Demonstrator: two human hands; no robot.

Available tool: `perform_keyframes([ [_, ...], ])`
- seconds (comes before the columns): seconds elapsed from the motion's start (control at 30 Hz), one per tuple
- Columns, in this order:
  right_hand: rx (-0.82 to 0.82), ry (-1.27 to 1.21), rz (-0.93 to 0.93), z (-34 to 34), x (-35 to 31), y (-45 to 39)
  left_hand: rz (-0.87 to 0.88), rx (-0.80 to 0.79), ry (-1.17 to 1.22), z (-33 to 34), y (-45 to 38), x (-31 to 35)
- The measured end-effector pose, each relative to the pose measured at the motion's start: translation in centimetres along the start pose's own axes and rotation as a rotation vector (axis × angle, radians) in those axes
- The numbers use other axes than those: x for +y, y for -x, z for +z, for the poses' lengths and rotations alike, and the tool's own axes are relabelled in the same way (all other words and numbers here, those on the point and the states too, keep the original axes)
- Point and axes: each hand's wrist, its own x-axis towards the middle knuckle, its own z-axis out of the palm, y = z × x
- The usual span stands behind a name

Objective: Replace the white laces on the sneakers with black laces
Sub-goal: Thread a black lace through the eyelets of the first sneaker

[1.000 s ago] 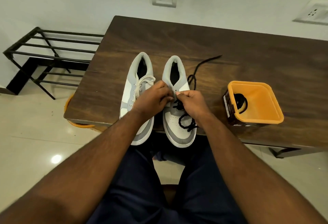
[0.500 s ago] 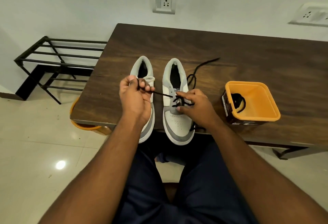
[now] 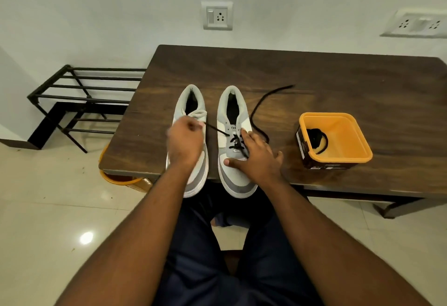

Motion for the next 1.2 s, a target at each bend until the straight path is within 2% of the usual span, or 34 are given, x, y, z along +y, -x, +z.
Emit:
perform_keyframes([
  [0.07, -0.021, 0.023, 0.004, -0.2, -0.2, 0.0, -0.17, 0.359, 0.231, -2.7, -1.1, -0.4],
  [0.1, -0.029, 0.028, 0.012, -0.2, -0.3, 0.0, -0.198, 0.482, 0.308, -3.8, -1.5, -0.6],
  [0.17, -0.035, 0.024, 0.027, 0.0, -0.5, -0.1, -0.088, 0.539, 0.294, -4.4, -1.5, -0.7],
  [0.23, -0.031, 0.011, 0.04, 0.2, -0.6, -0.1, 0.127, 0.376, 0.185, -3.5, -0.2, 0.2],
  [0.3, -0.023, 0.001, 0.046, 0.3, -0.8, 0.0, 0.268, 0.103, 0.047, -1.4, 0.8, 0.7],
  [0.4, 0.006, -0.006, 0.05, 0.5, -0.8, 0.2, 0.187, -0.263, -0.157, 2.1, 1.4, 0.9],
  [0.43, 0.012, -0.021, 0.056, 0.6, -0.8, 0.2, 0.146, -0.32, -0.201, 2.8, 1.6, 0.9],
  [0.5, 0.022, -0.084, 0.082, 0.8, -1.0, 0.2, 0.123, -0.329, -0.208, 3.6, 1.8, 0.7],
  [0.63, 0.087, -0.205, 0.176, 1.9, -2.1, 0.2, 0.078, -0.277, -0.002, 3.8, 2.0, -0.2],
  [0.7, 0.145, -0.234, 0.19, 2.6, -2.2, 0.2, 0.022, -0.143, 0.156, 3.1, 1.9, -0.1],
  [0.8, 0.179, -0.237, 0.173, 3.2, -1.8, 0.3, -0.095, 0.318, 0.445, 0.0, 0.6, 0.6],
  [0.87, 0.187, -0.242, 0.165, 3.4, -1.8, 0.3, -0.113, 0.513, 0.483, -2.2, -0.6, 0.8],
  [0.9, 0.194, -0.243, 0.158, 3.4, -1.8, 0.4, -0.066, 0.544, 0.418, -3.0, -0.7, 0.9],
  [0.97, 0.2, -0.238, 0.151, 3.4, -1.8, 0.3, 0.088, 0.477, 0.24, -3.4, -0.3, 1.5],
  [1.0, 0.198, -0.233, 0.152, 3.5, -1.8, 0.3, 0.185, 0.386, 0.164, -3.0, 0.1, 1.6],
  [1.07, 0.202, -0.226, 0.151, 3.6, -1.7, 0.2, 0.304, 0.097, 0.011, -1.1, 1.0, 1.8],
  [1.13, 0.218, -0.223, 0.151, 3.7, -1.6, 0.1, 0.292, -0.212, -0.165, 1.3, 1.7, 1.5],
  [1.2, 0.223, -0.219, 0.154, 3.8, -1.5, 0.1, 0.239, -0.344, -0.287, 2.7, 2.2, 1.1],
])
